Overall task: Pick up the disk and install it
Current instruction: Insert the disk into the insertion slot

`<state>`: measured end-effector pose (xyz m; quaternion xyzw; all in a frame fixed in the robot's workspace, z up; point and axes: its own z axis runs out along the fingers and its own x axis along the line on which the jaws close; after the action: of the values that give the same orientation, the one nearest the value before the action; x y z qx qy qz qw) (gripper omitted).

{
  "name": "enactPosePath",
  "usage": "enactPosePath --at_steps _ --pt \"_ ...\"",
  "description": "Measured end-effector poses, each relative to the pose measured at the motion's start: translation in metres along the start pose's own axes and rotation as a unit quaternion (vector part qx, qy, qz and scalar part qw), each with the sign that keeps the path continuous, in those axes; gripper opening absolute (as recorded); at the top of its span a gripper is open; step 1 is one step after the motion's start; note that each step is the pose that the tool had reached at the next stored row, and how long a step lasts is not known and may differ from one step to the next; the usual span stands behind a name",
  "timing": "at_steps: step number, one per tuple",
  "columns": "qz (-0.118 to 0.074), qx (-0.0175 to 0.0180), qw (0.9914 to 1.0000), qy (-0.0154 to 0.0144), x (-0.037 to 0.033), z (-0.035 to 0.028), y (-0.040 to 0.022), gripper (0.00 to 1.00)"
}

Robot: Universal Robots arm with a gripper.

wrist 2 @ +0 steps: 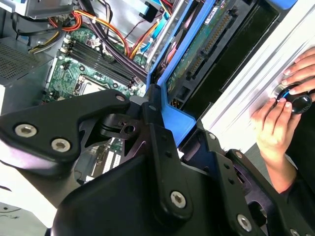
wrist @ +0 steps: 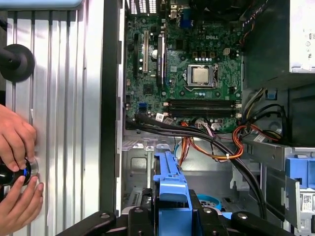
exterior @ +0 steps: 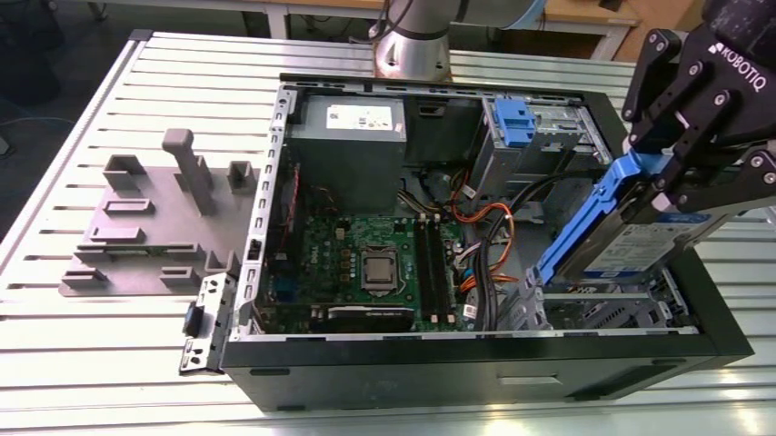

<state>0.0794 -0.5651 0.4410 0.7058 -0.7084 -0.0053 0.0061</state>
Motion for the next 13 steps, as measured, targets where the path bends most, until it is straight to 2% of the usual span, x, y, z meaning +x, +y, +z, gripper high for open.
enactPosePath --at_steps 13 --pt "0.000 0.0000 1.00000 0.0000 0.0028 0.0050 -0.0001 0.36"
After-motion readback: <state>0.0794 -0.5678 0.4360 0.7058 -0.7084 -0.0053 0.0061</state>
